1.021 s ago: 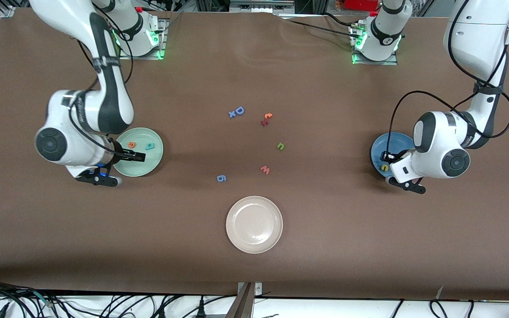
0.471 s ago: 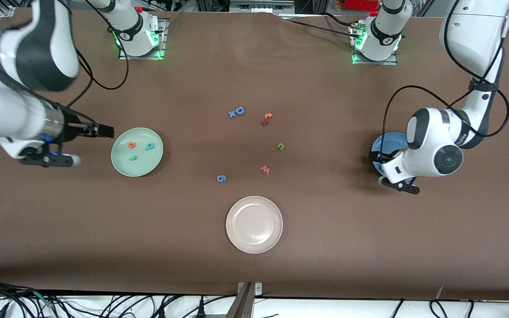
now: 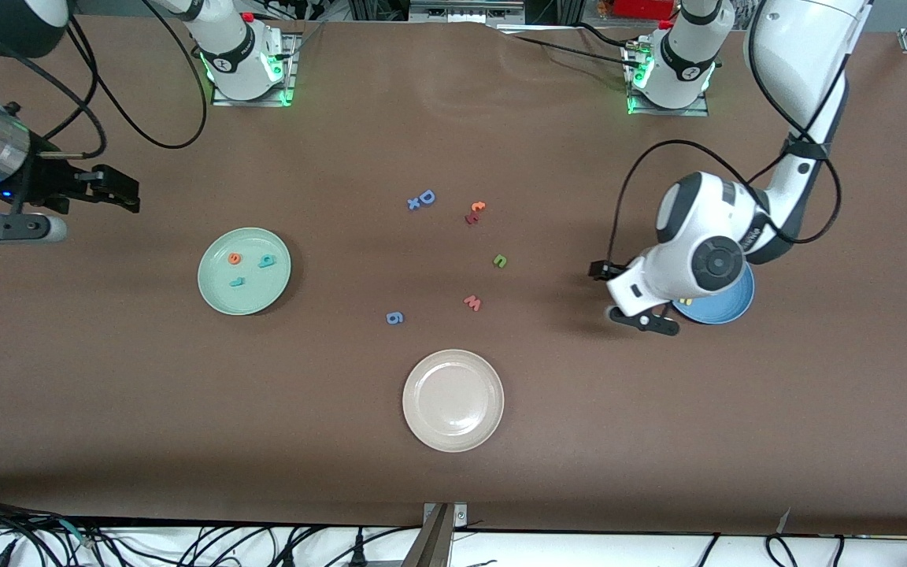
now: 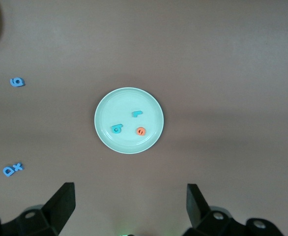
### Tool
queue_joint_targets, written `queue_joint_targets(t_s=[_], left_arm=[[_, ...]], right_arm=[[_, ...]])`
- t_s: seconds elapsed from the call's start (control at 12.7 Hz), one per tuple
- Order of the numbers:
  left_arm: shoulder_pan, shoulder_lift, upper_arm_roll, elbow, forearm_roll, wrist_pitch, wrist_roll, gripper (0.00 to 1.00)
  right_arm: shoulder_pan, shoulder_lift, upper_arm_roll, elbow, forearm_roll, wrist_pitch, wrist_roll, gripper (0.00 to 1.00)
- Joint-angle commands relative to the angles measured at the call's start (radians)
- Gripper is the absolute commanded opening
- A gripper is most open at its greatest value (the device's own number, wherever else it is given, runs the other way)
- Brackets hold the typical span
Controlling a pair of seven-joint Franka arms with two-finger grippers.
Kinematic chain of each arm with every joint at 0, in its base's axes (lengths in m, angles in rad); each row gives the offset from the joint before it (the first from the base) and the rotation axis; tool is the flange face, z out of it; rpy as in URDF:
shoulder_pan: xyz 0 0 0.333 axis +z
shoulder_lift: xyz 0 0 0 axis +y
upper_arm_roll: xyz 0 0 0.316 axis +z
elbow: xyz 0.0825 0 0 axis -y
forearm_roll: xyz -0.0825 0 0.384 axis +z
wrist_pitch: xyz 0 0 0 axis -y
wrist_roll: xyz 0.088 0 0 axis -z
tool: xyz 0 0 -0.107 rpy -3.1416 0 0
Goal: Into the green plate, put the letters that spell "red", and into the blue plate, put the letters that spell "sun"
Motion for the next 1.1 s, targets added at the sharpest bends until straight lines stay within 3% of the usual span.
queue_joint_targets(t_s=[0.0,0.16,0.31,0.39,0.47,0.55,0.63,0.71,0.86,1.02], left_arm=[[-0.076,-0.008,-0.014,0.010,0.027,0.020,-0.054,0.99],[-0.142,-0.002,-0.014,0.021,0.068,0.052,-0.078,0.99],[-0.206,0.012,-0.020,0.022,0.199,0.109,-0.083,0.99],[-0.240,0.026,-0.020,0.022,0.217,0.136,-0.081,0.99],[-0.257,0.040,-0.020,0.022,0.231,0.167,-0.081,0.99],[-0.274,0.057,-0.020,0.022,0.231,0.192,-0.081,0.99],[-0.291,0.078,-0.020,0.021,0.231,0.228,-0.081,0.99],[-0.302,0.104,-0.020,0.021,0.231,0.268,-0.081,0.99],[-0.316,0.132,-0.020,0.019,0.230,0.298,-0.086,0.99],[-0.325,0.141,-0.020,0.010,0.230,0.296,-0.086,0.99]], right_arm=[[-0.191,-0.024,0.117,-0.044,0.050,0.082,-0.027,1.00],[-0.208,-0.140,0.125,-0.174,0.047,0.064,-0.010,1.00],[-0.238,-0.221,0.146,-0.273,0.026,0.115,-0.021,1.00],[-0.265,-0.209,0.209,-0.262,-0.041,0.146,-0.007,1.00],[-0.288,-0.208,0.243,-0.262,-0.048,0.146,-0.001,1.00],[-0.287,-0.211,0.239,-0.261,-0.028,0.145,-0.001,1.00],[-0.246,-0.205,0.195,-0.255,-0.027,0.154,-0.005,1.00],[-0.194,-0.197,0.112,-0.253,-0.014,0.163,-0.021,1.00],[-0.205,-0.194,0.105,-0.255,0.006,0.160,-0.027,1.00],[-0.224,-0.196,0.148,-0.253,0.003,0.162,-0.022,1.00]])
